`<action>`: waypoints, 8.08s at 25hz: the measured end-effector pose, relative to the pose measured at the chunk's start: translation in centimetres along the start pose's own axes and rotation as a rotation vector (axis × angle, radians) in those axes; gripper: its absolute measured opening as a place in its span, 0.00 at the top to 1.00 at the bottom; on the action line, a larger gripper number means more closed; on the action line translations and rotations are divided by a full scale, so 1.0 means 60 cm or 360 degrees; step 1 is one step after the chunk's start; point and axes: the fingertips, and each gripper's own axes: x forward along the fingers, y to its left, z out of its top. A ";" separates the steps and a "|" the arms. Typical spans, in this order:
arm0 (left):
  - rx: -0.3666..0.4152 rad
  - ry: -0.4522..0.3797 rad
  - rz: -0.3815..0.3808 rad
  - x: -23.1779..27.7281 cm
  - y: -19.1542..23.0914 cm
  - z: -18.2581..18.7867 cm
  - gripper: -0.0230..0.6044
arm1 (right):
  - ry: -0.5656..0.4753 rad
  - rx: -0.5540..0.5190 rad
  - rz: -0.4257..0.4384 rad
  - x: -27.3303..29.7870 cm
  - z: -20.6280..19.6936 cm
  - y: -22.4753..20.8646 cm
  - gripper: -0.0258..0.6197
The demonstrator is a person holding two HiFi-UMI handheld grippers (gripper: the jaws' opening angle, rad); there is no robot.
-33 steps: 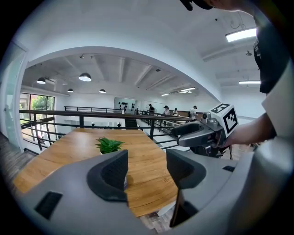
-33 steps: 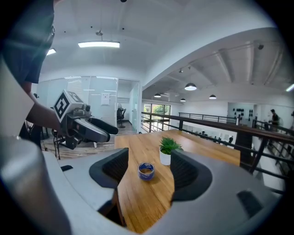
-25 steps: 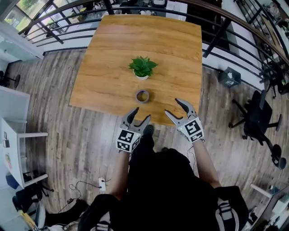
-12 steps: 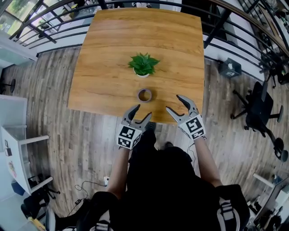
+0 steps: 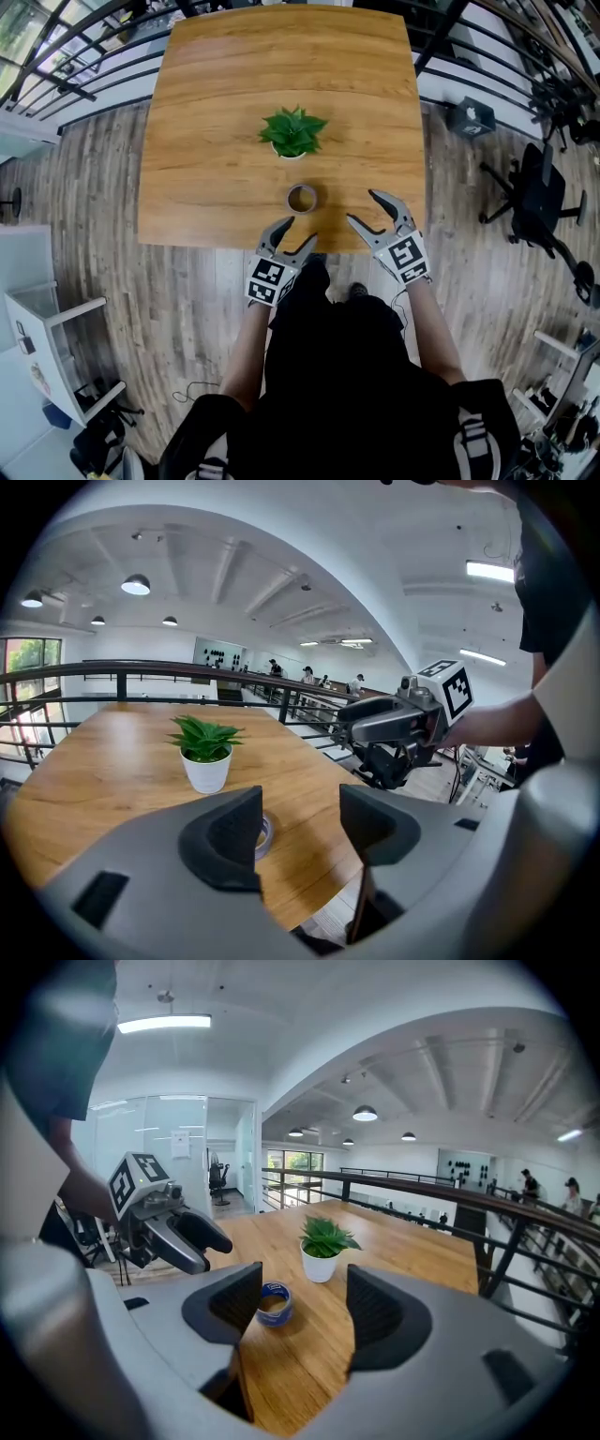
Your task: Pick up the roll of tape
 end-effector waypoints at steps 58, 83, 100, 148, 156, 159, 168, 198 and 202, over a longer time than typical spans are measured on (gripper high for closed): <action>0.0507 0.0783 -0.0308 0.162 0.057 -0.205 0.55 | 0.0100 0.0277 -0.0224 -0.003 -0.094 0.006 0.54; 0.0565 0.0851 -0.0281 0.184 0.074 -0.212 0.82 | 0.0177 0.0246 -0.0288 -0.039 -0.103 -0.013 0.55; 0.0590 0.0853 -0.0249 0.188 0.080 -0.213 0.86 | 0.0213 0.0188 -0.0279 -0.030 -0.108 -0.003 0.55; 0.0625 0.0239 -0.0265 0.135 0.028 0.059 0.87 | 0.0058 0.0059 -0.0326 0.008 -0.037 -0.047 0.54; 0.0526 0.0084 -0.0225 0.111 0.011 0.119 0.87 | 0.0009 0.0029 -0.0296 0.000 -0.014 -0.065 0.54; 0.0485 0.0043 -0.0192 0.104 0.007 0.132 0.87 | -0.0012 0.0024 -0.0267 -0.005 -0.009 -0.069 0.54; 0.0402 -0.0069 -0.0039 0.073 -0.010 0.163 0.87 | -0.0061 -0.0035 -0.0152 -0.015 0.007 -0.068 0.54; 0.0114 -0.0241 0.0503 0.017 -0.131 0.135 0.87 | -0.0156 -0.0250 0.0340 -0.095 -0.012 -0.072 0.54; 0.0103 -0.0232 0.0562 0.009 -0.145 0.121 0.87 | -0.0167 -0.0259 0.0391 -0.100 -0.019 -0.065 0.54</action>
